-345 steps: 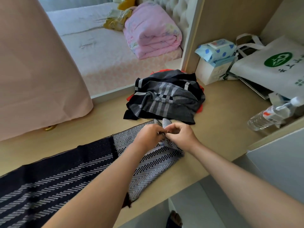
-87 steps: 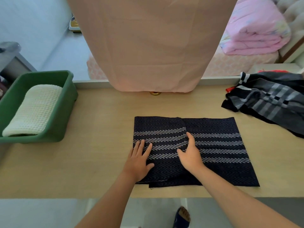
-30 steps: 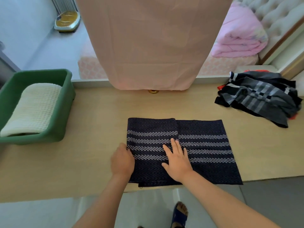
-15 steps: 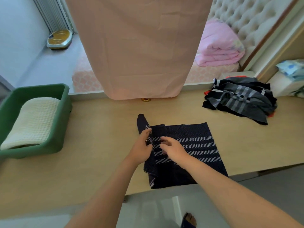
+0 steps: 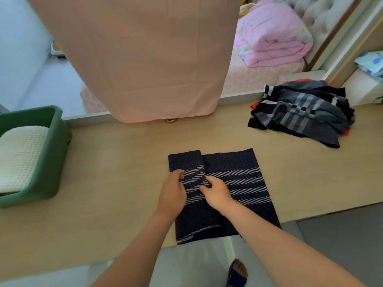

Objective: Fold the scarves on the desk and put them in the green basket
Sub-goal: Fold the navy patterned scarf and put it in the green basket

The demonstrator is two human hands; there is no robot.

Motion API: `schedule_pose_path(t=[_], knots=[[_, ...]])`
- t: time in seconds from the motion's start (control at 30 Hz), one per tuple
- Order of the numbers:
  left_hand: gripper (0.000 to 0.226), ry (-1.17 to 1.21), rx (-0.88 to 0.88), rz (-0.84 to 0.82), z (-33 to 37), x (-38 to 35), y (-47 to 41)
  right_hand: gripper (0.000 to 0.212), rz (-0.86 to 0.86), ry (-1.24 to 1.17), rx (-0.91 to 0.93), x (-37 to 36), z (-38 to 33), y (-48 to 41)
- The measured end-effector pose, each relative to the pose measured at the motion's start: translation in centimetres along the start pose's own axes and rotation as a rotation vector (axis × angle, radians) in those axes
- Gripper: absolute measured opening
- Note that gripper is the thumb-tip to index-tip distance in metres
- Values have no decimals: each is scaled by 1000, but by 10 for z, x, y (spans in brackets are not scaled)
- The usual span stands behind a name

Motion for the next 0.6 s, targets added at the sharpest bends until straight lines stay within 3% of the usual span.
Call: schedule_pose_path(t=[0.2, 0.33, 0.47, 0.6], knots=[[38, -168, -261, 66, 55, -26, -11, 37, 228, -19, 181, 81, -13, 10], [45, -218, -319, -93, 86, -74, 1, 38, 435, -52, 86, 154, 36, 12], [57, -407, -347, -367, 80, -121, 20, 45, 288, 98, -111, 174, 100, 9], [64, -625, -331, -515, 58, -142, 31, 55, 190, 190, -100, 173, 119, 10]])
Point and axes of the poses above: each hand's wrist, its own y-axis away from the middle knuckle, its own x-axis out of the back of the hand, z = x × y, the point moved 7 cm from there along -y, towards the middle knuckle, and after that the axes turned 5 degrees about z, right-handed, at the moved point
